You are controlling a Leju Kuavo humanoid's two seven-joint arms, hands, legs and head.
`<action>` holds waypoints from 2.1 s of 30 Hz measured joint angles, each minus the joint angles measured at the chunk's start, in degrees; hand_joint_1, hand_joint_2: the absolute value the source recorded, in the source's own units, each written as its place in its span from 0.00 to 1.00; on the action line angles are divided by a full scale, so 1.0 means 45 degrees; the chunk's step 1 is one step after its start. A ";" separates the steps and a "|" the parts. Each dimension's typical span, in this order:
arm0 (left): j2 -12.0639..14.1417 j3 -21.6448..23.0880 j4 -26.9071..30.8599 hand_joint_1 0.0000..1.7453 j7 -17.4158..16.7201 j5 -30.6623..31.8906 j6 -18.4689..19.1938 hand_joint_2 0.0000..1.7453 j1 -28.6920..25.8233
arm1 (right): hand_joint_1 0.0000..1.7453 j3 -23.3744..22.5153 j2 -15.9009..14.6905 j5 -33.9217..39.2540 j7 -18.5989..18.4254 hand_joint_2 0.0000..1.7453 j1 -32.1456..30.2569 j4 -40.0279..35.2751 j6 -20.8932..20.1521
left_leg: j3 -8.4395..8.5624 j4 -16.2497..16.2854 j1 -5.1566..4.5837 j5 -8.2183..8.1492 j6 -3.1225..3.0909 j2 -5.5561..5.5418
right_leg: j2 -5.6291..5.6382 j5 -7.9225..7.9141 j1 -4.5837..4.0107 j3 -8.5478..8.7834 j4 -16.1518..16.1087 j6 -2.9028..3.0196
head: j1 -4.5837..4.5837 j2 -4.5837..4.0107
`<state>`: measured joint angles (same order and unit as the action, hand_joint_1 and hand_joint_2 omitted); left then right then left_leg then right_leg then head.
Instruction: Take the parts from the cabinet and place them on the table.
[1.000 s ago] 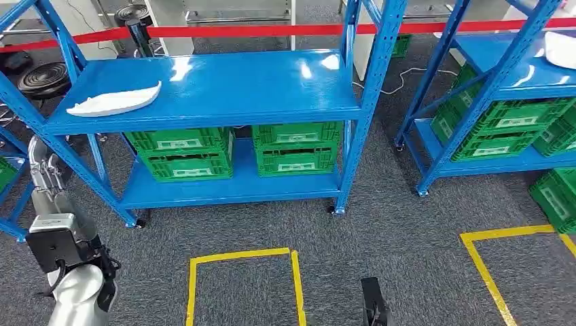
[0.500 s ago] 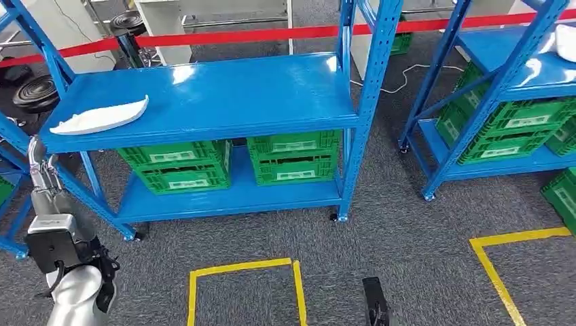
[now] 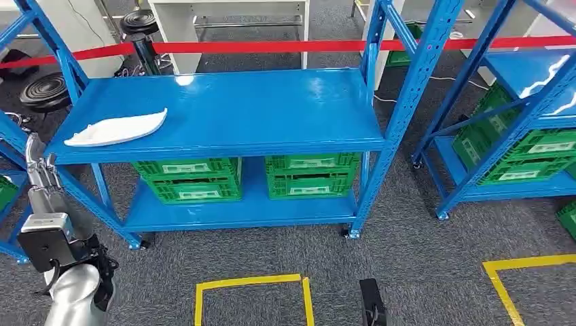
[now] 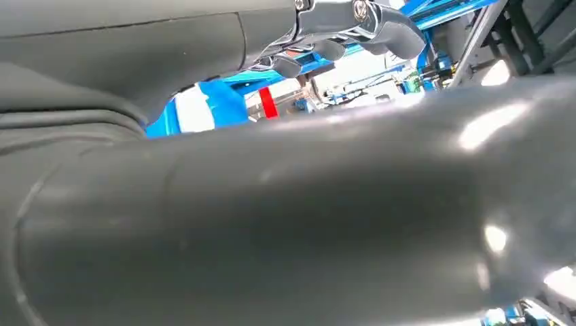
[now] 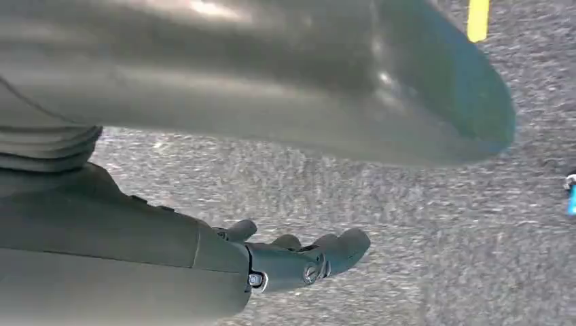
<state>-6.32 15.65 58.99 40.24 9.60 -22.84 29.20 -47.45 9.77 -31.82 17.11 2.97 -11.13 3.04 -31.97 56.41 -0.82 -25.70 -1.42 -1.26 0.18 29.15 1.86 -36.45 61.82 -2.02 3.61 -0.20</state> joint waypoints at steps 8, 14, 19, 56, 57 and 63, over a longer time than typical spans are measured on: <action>-0.0005 0.0015 0.0019 0.00 0.0005 -0.0083 0.0034 0.00 0.0068 | 0.00 -0.0005 0.0000 0.0005 0.0005 0.00 0.0049 0.0049 -0.0010 | -0.0563 0.1678 0.0051 -0.1062 0.0631 0.0126 | -0.0134 -0.0512 -0.0052 0.0184 -0.0264 0.0793 | -0.0034 0.0000; 0.0019 0.0015 -0.0015 0.00 -0.0005 -0.0107 0.0170 0.00 0.0007 | 0.00 -0.0005 0.0000 0.0000 -0.0141 0.00 0.0049 0.0049 -0.0010 | -0.1993 0.3257 0.0093 -0.0971 0.0540 0.0187 | -0.0133 -0.0323 -0.0143 0.0374 -0.0267 0.0868 | -0.0039 0.0000; 0.0005 0.0015 -0.0005 0.00 -0.0005 -0.0112 0.0185 0.00 0.0095 | 0.00 -0.0005 0.0024 -0.0010 -0.0141 0.00 0.0057 0.0049 -0.0010 | -0.0811 0.0559 -0.0135 0.0047 0.0165 0.0260 | -0.0161 -0.0233 -0.0169 0.0445 -0.0322 0.0624 | -0.0034 0.0005; 0.0053 0.0015 -0.0068 0.00 0.0005 -0.0053 0.0466 0.00 0.0495 | 0.00 -0.0010 -0.0005 -0.0330 0.0068 0.00 0.0124 0.0049 -0.0257 | -0.0506 0.0427 0.0116 -0.0065 -0.0012 0.0216 | -0.0046 0.1323 -0.0063 -0.0742 0.2593 0.0121 | -0.0039 0.0000; 0.0053 0.0015 -0.0097 0.00 0.0005 -0.0053 0.0466 0.00 0.0474 | 0.00 -0.0015 -0.0005 -0.0340 0.0068 0.00 0.0102 0.0049 -0.0257 | -0.0447 0.0438 0.0070 -0.0133 -0.0047 0.0208 | -0.0047 0.1377 -0.0087 -0.1275 0.3321 0.0126 | -0.0044 0.0000; 0.0044 0.0015 -0.0170 0.00 0.0000 -0.0053 0.0466 0.00 0.0510 | 0.00 -0.0019 -0.0010 -0.0379 0.0073 0.00 0.0078 0.0049 -0.0262 | -0.0038 0.0723 -0.0079 -0.0809 0.0162 0.0088 | -0.0045 -0.0733 -0.0264 -0.0044 -0.0318 0.0368 | -0.0058 0.0000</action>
<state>-6.12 15.72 58.23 40.24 9.36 -20.74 31.50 -47.54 9.73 -33.53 17.44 3.32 -10.91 1.86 -32.14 59.67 -1.17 -29.34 -0.69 -0.87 -0.03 25.85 0.67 -36.64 60.39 -0.36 3.34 -0.20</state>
